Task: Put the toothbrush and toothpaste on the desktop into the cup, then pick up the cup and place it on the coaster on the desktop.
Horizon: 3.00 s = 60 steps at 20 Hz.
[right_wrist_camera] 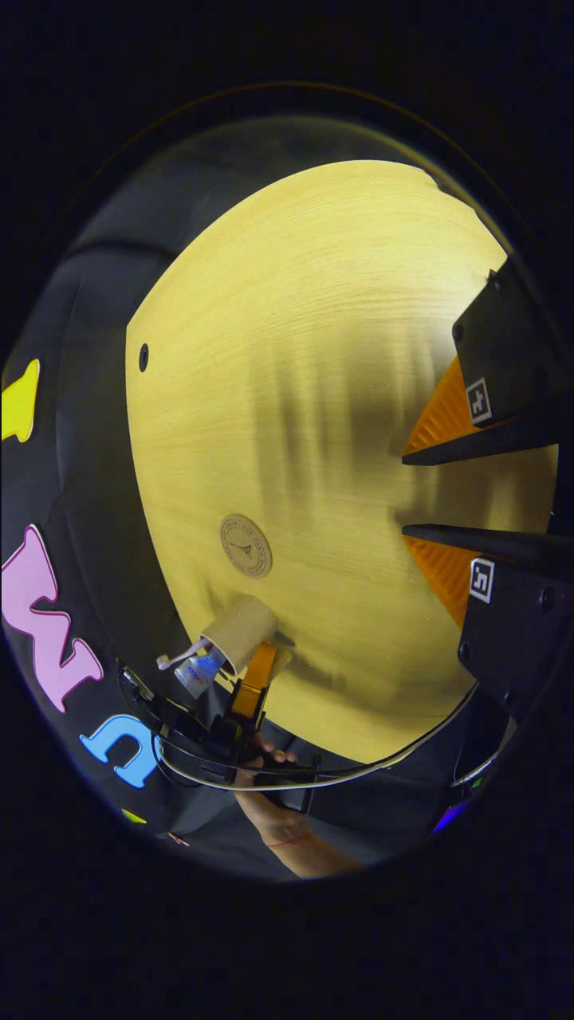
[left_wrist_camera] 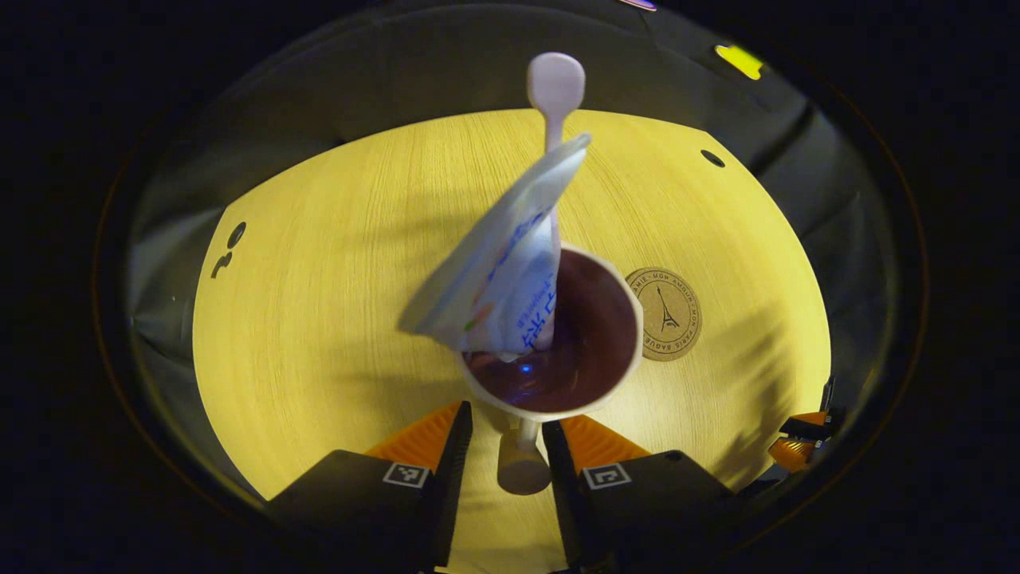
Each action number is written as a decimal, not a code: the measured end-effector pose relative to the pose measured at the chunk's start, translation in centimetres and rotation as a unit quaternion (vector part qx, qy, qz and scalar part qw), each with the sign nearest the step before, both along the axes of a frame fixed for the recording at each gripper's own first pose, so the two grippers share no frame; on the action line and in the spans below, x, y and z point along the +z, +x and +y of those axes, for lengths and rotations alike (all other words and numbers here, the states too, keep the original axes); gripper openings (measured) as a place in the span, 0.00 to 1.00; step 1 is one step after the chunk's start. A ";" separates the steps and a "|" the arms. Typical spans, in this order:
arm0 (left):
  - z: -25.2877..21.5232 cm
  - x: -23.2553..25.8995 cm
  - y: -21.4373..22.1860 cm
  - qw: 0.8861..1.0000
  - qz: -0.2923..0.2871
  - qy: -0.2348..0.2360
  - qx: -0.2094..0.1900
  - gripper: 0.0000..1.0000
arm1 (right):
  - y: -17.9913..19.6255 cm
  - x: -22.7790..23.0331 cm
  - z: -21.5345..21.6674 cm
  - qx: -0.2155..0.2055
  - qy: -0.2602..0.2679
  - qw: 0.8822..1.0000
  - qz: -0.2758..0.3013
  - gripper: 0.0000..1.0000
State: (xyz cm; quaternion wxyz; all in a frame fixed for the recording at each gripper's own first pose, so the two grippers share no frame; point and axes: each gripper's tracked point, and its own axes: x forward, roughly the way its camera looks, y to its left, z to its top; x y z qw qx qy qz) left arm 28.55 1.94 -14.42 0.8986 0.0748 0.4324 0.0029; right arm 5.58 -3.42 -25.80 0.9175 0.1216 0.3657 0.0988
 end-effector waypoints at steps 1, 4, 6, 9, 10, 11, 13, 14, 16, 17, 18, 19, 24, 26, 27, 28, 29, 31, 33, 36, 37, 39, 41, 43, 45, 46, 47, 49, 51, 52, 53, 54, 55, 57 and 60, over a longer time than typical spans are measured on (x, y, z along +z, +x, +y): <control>-0.1 0.0 0.2 1.000 0.001 0.003 0.001 0.54 | 0.1 0.0 -0.3 -0.001 0.000 1.000 0.001 0.46; -0.5 0.0 0.3 1.000 0.009 0.010 0.005 0.49 | -0.3 -0.2 -0.2 0.004 -0.002 1.000 0.004 0.46; -0.9 -0.1 0.3 1.000 0.018 0.003 0.006 0.36 | -0.4 -0.5 0.0 0.009 -0.002 1.000 0.006 0.46; -1.0 0.0 0.3 1.000 0.010 -0.006 0.009 0.34 | -0.5 -0.5 0.2 0.015 -0.001 1.000 0.009 0.46; -1.0 0.1 0.3 1.000 0.006 -0.009 0.011 0.28 | -0.5 -0.5 0.2 0.016 -0.001 1.000 0.008 0.46; -1.1 0.0 0.4 1.000 -0.002 -0.013 0.014 0.27 | -0.4 -0.5 0.2 0.016 -0.001 1.000 0.007 0.46; -1.4 0.1 0.4 1.000 -0.014 -0.022 0.018 0.25 | -0.5 -0.5 0.2 0.016 -0.001 1.000 0.006 0.46; -1.6 0.4 0.5 0.999 -0.026 -0.023 0.015 0.25 | -0.5 -0.5 0.2 0.016 -0.001 1.000 0.005 0.46; -2.1 1.3 0.4 0.999 -0.043 -0.020 0.008 0.24 | -0.5 -0.7 0.2 0.017 -0.003 1.000 0.005 0.46; -2.4 1.5 0.3 0.999 -0.045 -0.018 0.003 0.24 | -0.5 -0.7 0.1 0.017 -0.003 1.000 0.005 0.46; -2.7 1.8 0.1 0.999 -0.048 -0.014 -0.004 0.24 | -0.5 -0.6 0.2 0.017 -0.003 1.000 0.005 0.46; -3.2 2.0 0.0 0.999 -0.049 -0.010 -0.010 0.24 | -0.6 -0.6 0.2 0.017 -0.003 1.000 0.005 0.46; -6.5 2.3 -0.1 0.998 -0.048 -0.024 -0.036 0.24 | -0.8 -0.4 0.1 0.013 0.001 1.000 0.002 0.46; -7.7 2.3 0.2 0.998 -0.045 -0.021 -0.045 0.24 | -0.9 -0.3 -0.2 0.009 0.003 1.000 0.001 0.46; -8.1 2.4 0.4 0.998 -0.044 -0.017 -0.050 0.24 | -1.0 -0.1 -0.3 0.007 0.004 1.000 0.000 0.46; -8.6 2.3 0.6 0.998 -0.042 -0.013 -0.055 0.24 | -1.2 -0.1 -0.5 0.003 0.005 1.000 -0.001 0.46; -9.2 2.3 0.6 0.997 -0.040 -0.011 -0.060 0.24 | -1.3 0.0 -0.8 0.000 0.006 1.000 -0.001 0.46; -10.1 2.1 0.8 0.997 -0.035 -0.007 -0.070 0.24 | -1.6 0.0 -1.3 -0.008 0.008 1.000 -0.001 0.46; -11.0 1.8 1.1 0.996 -0.030 0.000 -0.079 0.24 | -1.7 0.0 -1.9 -0.016 0.012 1.000 0.000 0.46; -12.3 1.4 1.6 0.996 -0.026 0.009 -0.090 0.24 | -2.1 0.0 -2.6 -0.028 0.020 0.999 0.000 0.46; -12.5 1.2 1.6 0.995 -0.023 0.011 -0.093 0.24 | -2.2 0.1 -2.9 -0.031 0.021 0.999 -0.001 0.46; -12.9 0.8 1.8 0.995 -0.019 0.019 -0.094 0.19 | -2.5 0.2 -3.2 -0.035 0.022 0.999 -0.001 0.46; -13.2 0.5 1.9 0.995 -0.015 0.027 -0.096 0.24 | -2.9 0.2 -3.4 -0.037 0.025 0.999 0.001 0.46; -13.4 0.1 2.1 0.995 -0.012 0.030 -0.095 0.24 | -3.2 0.2 -3.6 -0.037 0.027 0.999 0.002 0.46; -13.4 0.0 2.2 0.995 -0.008 0.037 -0.096 0.22 | -3.3 0.2 -3.8 -0.039 0.029 0.999 0.001 0.46; -13.6 0.1 2.5 0.994 -0.008 0.040 -0.097 0.19 | -3.4 0.2 -4.0 -0.041 0.030 0.999 0.002 0.46; -13.5 0.1 2.3 0.994 -0.004 0.044 -0.097 0.24 | -3.5 0.2 -4.1 -0.043 0.032 0.999 0.003 0.46; -14.5 0.2 1.9 0.994 -0.002 0.046 -0.099 0.26 | -3.6 0.2 -4.0 -0.046 0.035 0.998 0.004 0.46; -14.6 0.5 1.7 0.993 -0.006 0.051 -0.105 0.30 | -3.3 0.4 -3.9 -0.046 0.034 0.998 0.005 0.46; -14.3 0.8 1.7 0.992 -0.011 0.059 -0.108 0.34 | -3.1 0.3 -3.9 -0.045 0.034 0.998 0.005 0.46; -13.9 1.2 1.9 0.992 -0.015 0.067 -0.108 0.31 | -3.1 0.3 -3.9 -0.045 0.034 0.998 0.005 0.46; -13.7 1.4 1.9 0.992 -0.017 0.072 -0.107 0.55 | -3.1 0.1 -3.9 -0.045 0.034 0.998 0.005 0.46; -13.6 1.5 1.9 0.992 -0.016 0.076 -0.104 0.68 | -3.0 0.2 -4.0 -0.046 0.034 0.998 0.004 0.46; -13.2 1.6 1.6 0.992 -0.017 0.078 -0.101 0.94 | -2.7 0.4 -4.2 -0.048 0.034 0.998 0.003 0.46; -12.6 2.4 1.5 0.992 -0.034 0.082 -0.090 0.98 | -2.4 0.4 -4.3 -0.049 0.034 0.998 0.003 0.46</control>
